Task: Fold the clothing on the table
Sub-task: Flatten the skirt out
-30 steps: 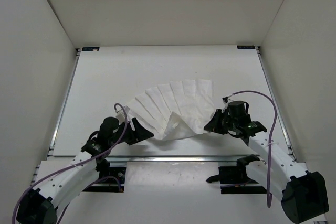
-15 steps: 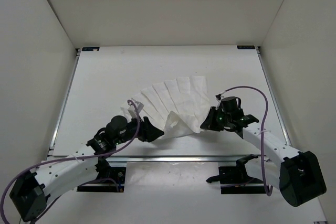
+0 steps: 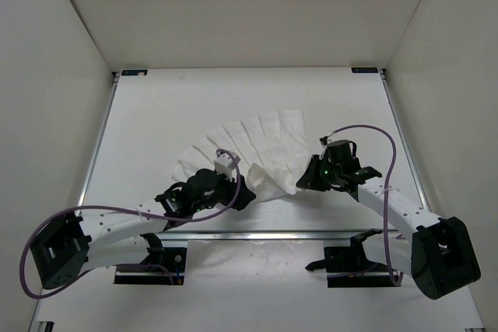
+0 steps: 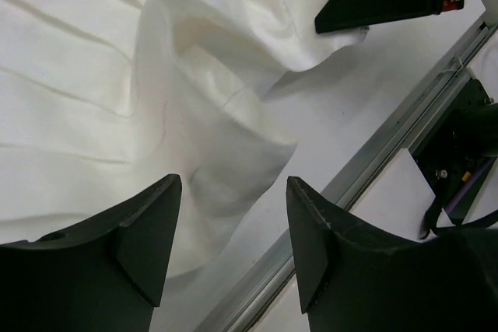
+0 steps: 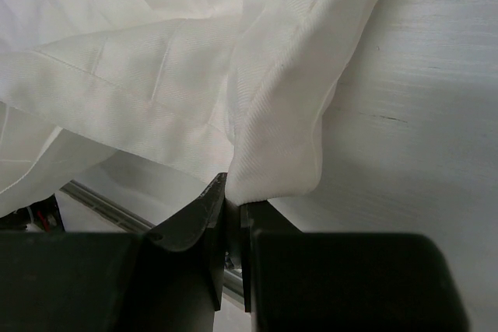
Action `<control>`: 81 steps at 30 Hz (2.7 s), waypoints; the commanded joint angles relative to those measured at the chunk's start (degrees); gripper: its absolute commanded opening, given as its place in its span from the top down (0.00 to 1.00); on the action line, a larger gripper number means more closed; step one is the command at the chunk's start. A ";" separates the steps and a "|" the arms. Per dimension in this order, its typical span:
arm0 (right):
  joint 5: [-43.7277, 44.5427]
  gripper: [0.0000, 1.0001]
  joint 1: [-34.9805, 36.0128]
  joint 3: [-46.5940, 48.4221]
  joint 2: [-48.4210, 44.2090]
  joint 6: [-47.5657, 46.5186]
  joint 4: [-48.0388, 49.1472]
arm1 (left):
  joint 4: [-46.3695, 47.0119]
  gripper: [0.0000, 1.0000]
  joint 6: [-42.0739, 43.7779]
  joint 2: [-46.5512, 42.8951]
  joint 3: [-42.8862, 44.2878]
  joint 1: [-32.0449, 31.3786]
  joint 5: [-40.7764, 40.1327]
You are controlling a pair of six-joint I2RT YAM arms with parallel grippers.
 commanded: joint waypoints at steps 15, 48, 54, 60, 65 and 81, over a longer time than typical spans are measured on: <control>-9.58 1.00 -6.66 10.22 -2.78 -4.48 -0.72 | -11.28 1.00 11.49 8.37 20.37 -0.59 -12.20; -30.70 1.00 -15.02 58.43 21.39 -3.52 -4.16 | -38.48 1.00 28.21 20.76 74.65 33.64 6.37; -25.88 1.00 -14.58 26.90 14.71 -0.20 5.42 | -31.25 0.81 18.46 12.67 40.29 31.69 8.19; -15.15 0.60 -9.83 4.29 0.75 -0.09 4.12 | -34.15 0.39 5.89 0.39 18.58 31.34 13.67; -6.99 0.53 -10.98 0.21 -5.79 -3.69 -0.44 | -37.66 0.35 0.96 -10.70 9.68 31.08 10.32; -4.42 0.52 -10.98 -5.23 1.42 -4.23 4.74 | -18.61 0.31 -16.17 -9.40 -4.13 22.47 7.95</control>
